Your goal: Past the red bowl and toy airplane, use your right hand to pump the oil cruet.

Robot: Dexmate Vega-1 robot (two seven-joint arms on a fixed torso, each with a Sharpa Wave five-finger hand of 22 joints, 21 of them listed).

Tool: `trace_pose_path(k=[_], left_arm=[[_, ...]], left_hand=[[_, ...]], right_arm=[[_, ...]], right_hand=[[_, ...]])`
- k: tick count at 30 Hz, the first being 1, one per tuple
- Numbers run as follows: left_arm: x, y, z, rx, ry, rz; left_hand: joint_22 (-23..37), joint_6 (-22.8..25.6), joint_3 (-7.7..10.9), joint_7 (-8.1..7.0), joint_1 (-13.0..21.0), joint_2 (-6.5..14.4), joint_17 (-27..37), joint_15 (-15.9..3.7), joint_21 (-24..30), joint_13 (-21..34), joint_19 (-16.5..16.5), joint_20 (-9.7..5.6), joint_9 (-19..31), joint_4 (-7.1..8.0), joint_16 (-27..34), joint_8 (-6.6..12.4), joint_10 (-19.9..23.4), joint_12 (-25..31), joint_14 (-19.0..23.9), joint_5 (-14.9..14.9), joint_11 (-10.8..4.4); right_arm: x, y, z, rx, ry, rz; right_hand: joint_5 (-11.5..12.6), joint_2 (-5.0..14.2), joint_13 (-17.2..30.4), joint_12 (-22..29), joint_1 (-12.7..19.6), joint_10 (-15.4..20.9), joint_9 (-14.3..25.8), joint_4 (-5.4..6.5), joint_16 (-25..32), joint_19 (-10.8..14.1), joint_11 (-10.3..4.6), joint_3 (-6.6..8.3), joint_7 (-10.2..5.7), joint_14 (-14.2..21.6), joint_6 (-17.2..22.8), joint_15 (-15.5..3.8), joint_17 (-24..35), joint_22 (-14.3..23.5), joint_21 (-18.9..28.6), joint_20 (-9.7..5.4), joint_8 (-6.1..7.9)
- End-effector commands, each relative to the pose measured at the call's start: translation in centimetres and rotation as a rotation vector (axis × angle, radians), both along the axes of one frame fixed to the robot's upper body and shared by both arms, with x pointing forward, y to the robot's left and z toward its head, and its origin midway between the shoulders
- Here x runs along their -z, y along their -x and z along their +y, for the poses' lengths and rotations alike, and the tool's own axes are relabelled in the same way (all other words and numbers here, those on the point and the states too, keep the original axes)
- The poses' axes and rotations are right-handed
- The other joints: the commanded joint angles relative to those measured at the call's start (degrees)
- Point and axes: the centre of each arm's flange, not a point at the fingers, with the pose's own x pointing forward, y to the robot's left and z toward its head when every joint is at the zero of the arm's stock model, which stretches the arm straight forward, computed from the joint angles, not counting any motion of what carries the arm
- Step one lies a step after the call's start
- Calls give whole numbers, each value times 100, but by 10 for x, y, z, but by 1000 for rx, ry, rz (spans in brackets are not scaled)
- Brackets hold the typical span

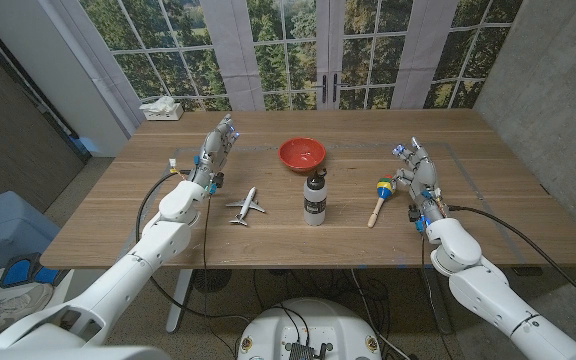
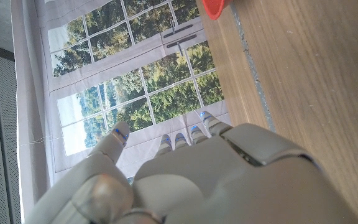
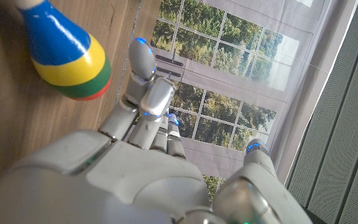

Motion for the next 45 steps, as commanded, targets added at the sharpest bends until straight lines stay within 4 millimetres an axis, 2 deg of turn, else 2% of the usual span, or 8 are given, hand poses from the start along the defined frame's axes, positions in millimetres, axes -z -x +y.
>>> trace_pose_path(k=[1,26,38,45], left_arm=[[2,6,1,1,-2,-9],[8,25,4,-2,-2,-35],[7,27,5,6,-9,-44],[8,30,6,7,-6,-50]], left_hand=[[31,-64,17,14,40,375,-1,-483,48,16,-25,-301,17,-48,30,39,-218,44,-510,26,-34],[31,-50,7,8,39,377,-1,-480,49,15,-21,-285,17,-68,32,49,-214,50,-508,26,-34],[31,-51,2,4,39,379,-1,-480,48,15,-23,-288,17,-79,31,49,-213,51,-511,26,-37],[31,-45,0,5,39,379,-1,-481,49,15,-21,-288,17,-84,34,52,-208,54,-505,26,-37]], right_arm=[[15,20,0,11,-15,3],[44,61,3,34,-37,7],[55,70,8,27,-45,21],[57,68,9,19,-34,21]], right_hand=[[44,25,13,36,-11,60,29,38,52,41,7,22,11,17,52,-18,-3,26,56,-59,27],[48,40,14,23,-26,111,29,32,79,81,17,50,14,71,99,-19,0,7,116,-112,19],[51,46,14,10,-6,113,29,14,91,94,13,75,22,109,90,-21,1,-26,130,-128,6],[51,41,14,7,2,120,31,3,92,76,12,85,17,113,113,-18,2,-124,77,-121,12]])
